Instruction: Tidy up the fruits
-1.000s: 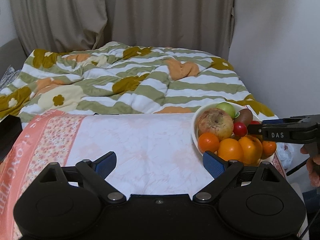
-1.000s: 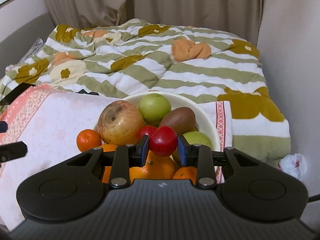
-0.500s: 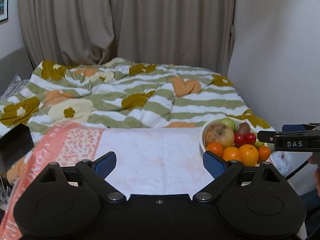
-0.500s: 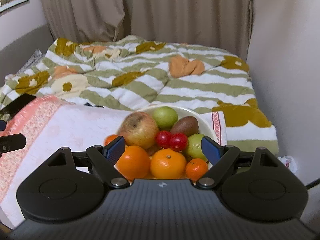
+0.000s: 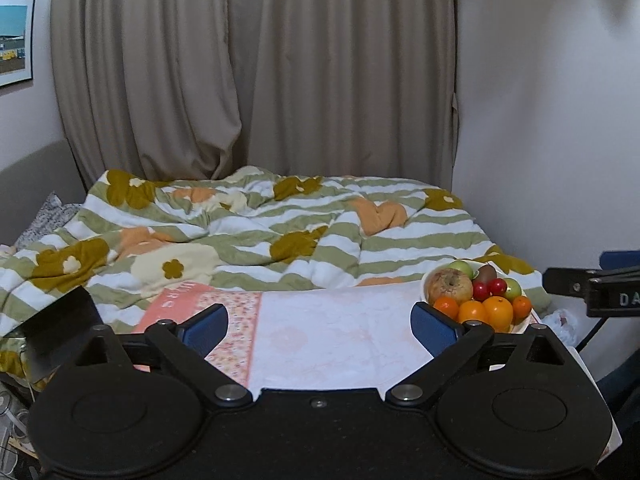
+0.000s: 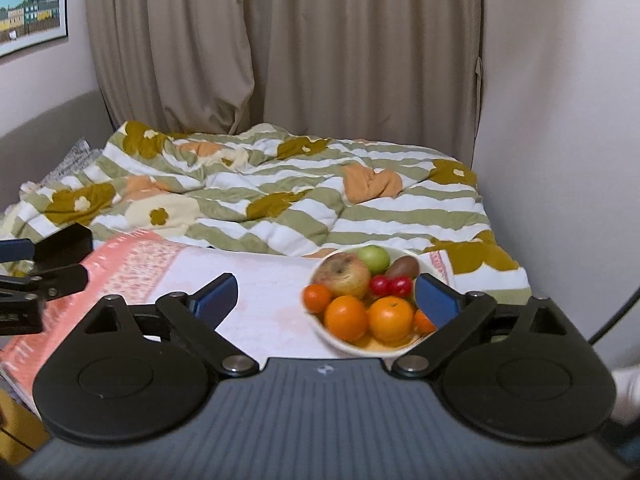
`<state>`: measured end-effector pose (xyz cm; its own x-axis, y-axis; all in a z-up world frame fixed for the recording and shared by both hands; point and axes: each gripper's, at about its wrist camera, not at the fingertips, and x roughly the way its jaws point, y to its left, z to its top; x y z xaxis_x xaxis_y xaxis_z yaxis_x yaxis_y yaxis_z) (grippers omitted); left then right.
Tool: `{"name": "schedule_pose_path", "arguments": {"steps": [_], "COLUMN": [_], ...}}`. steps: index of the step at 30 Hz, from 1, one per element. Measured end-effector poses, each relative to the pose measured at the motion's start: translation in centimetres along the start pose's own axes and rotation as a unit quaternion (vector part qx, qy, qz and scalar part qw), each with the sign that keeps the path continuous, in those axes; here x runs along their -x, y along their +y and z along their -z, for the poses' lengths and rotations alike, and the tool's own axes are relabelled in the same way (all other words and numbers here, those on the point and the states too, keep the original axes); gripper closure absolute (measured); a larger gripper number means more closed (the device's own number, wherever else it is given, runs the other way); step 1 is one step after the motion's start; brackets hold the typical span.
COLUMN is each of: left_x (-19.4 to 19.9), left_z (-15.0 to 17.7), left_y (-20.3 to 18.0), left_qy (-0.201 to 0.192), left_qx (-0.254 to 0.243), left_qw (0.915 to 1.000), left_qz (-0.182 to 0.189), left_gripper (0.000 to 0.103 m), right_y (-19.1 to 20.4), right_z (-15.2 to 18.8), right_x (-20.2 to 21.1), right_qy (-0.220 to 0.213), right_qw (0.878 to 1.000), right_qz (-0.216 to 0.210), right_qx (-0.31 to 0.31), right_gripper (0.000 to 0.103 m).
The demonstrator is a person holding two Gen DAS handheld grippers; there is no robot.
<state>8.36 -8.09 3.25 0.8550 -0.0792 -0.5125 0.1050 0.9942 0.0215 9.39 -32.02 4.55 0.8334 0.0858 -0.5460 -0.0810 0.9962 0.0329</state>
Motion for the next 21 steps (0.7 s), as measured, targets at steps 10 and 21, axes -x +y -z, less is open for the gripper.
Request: {"name": "schedule_pose_path", "arguments": {"steps": [10, 21], "left_x": [3.2, 4.2], "left_z": [2.4, 3.4], "left_y": [2.1, 2.5], "left_qy": [0.007, 0.011], "left_qx": [-0.010, -0.021], "left_qw": [0.9996, 0.9995], "left_qz": [-0.026, -0.020], "left_gripper": [0.000, 0.000], "right_y": [3.0, 3.7], "right_z": [3.7, 5.4], "right_x": [4.2, 5.2], "right_qy": [0.023, 0.041], "right_qw": [0.999, 0.997], "right_qz": [0.042, 0.064], "right_qx": [-0.021, -0.032], "right_gripper": [0.000, 0.000]}}
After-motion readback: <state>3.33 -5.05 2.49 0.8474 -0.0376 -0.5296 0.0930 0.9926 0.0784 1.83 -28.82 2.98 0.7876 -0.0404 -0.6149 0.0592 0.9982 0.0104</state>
